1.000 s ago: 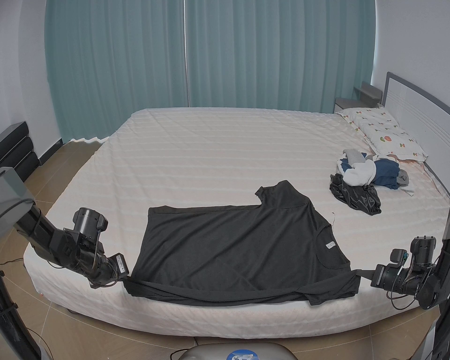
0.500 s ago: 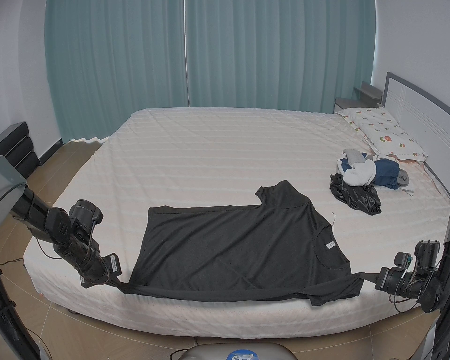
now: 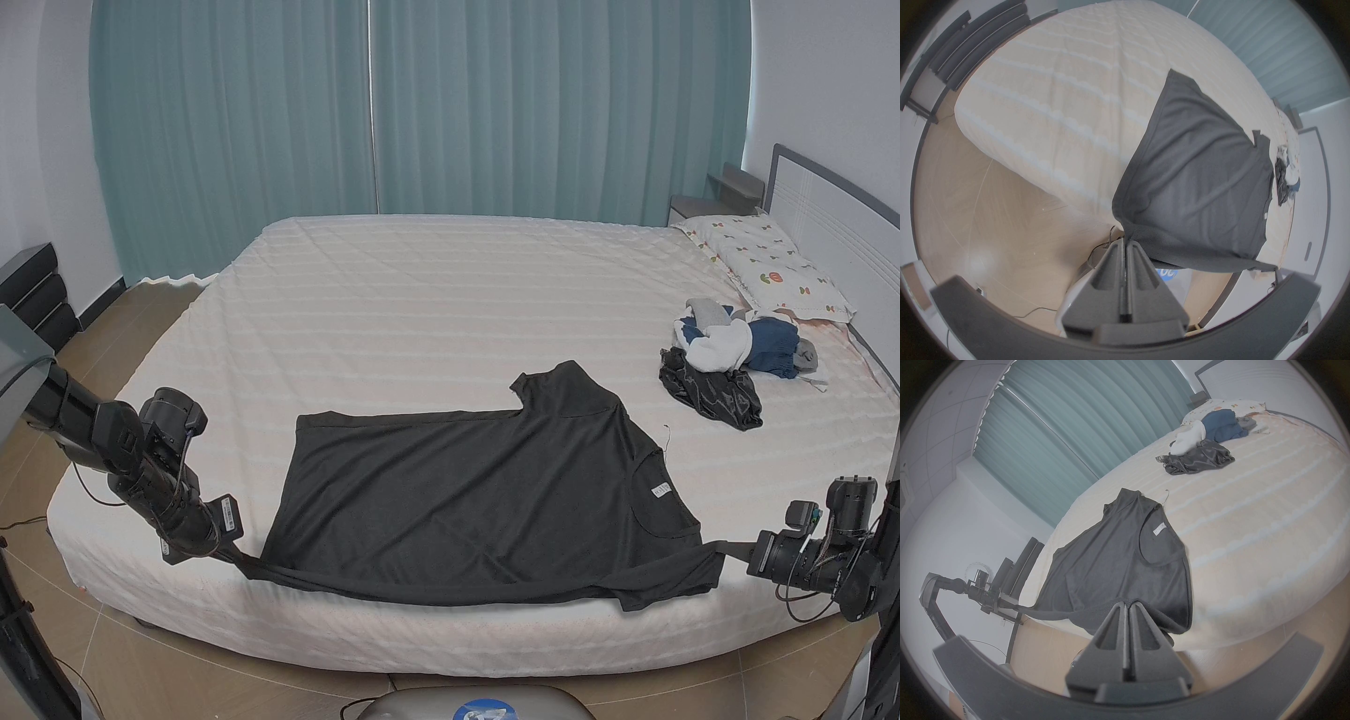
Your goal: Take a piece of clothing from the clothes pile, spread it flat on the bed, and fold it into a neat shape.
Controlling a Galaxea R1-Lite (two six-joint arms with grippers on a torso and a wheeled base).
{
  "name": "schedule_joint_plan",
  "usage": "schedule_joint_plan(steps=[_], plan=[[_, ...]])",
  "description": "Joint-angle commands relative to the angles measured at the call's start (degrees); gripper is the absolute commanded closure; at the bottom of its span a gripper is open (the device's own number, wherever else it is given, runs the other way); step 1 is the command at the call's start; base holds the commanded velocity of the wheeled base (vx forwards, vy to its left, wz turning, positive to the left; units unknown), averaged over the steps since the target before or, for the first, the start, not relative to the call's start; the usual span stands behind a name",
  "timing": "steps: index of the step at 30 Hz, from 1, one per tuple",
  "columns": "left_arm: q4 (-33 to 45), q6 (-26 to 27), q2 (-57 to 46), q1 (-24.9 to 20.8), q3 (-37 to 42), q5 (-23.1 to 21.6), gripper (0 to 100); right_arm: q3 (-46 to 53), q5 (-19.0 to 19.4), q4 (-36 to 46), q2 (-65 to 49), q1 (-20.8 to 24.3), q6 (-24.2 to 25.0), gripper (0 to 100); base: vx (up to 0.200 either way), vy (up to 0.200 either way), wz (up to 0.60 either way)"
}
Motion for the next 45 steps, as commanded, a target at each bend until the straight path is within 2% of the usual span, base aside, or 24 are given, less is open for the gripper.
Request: schedule_joint_plan(steps=[1, 4, 12, 14, 19, 25, 30, 35, 45], plan=[[-0.2, -3.5, 1.2, 0.0, -4.1, -0.7, 100, -4.5, -0.4, 0.6, 1.0, 0.5, 0.3, 100, 0.0, 0.0, 0.0], [-0.2, -6.4, 2.3, 0.0, -7.1, -2.0, 100, -8.2, -0.7, 1.0, 1.9, 0.5, 1.0, 100, 0.0, 0.0, 0.0], [-0.2, -13.5, 8.4, 0.5, -13.7, -2.1, 100, -15.1, -1.4, 4.9, 4.8, 1.4, 1.7, 100, 0.0, 0.0, 0.0], [-0.2, -13.7, 8.7, 0.4, -14.0, -2.1, 100, -15.3, -1.4, 5.0, 5.0, 1.4, 1.7, 100, 0.0, 0.0, 0.0], [-0.8, -17.6, 13.4, 0.5, -18.9, -2.1, 100, -18.5, -3.4, 5.0, 9.2, 2.3, 2.0, 100, 0.0, 0.0, 0.0], [-5.3, -23.1, 14.4, 0.7, -20.1, -2.6, 100, -20.7, -4.7, 4.3, 10.8, 3.6, 7.2, 100, 0.0, 0.0, 0.0], [-4.0, -22.8, 11.8, 1.9, -18.3, -6.3, 100, -19.7, -4.4, 3.8, 10.1, 4.2, 7.8, 100, 0.0, 0.0, 0.0], [-2.4, -22.3, 7.1, 2.3, -16.1, -7.5, 100, -16.5, -4.4, 0.8, 8.3, 4.2, 8.0, 100, 0.0, 0.0, 0.0], [2.7, -18.0, -2.6, 3.5, -11.6, -8.7, 100, -8.9, -4.0, -6.0, 3.6, 3.5, 8.0, 100, 0.0, 0.0, 0.0]])
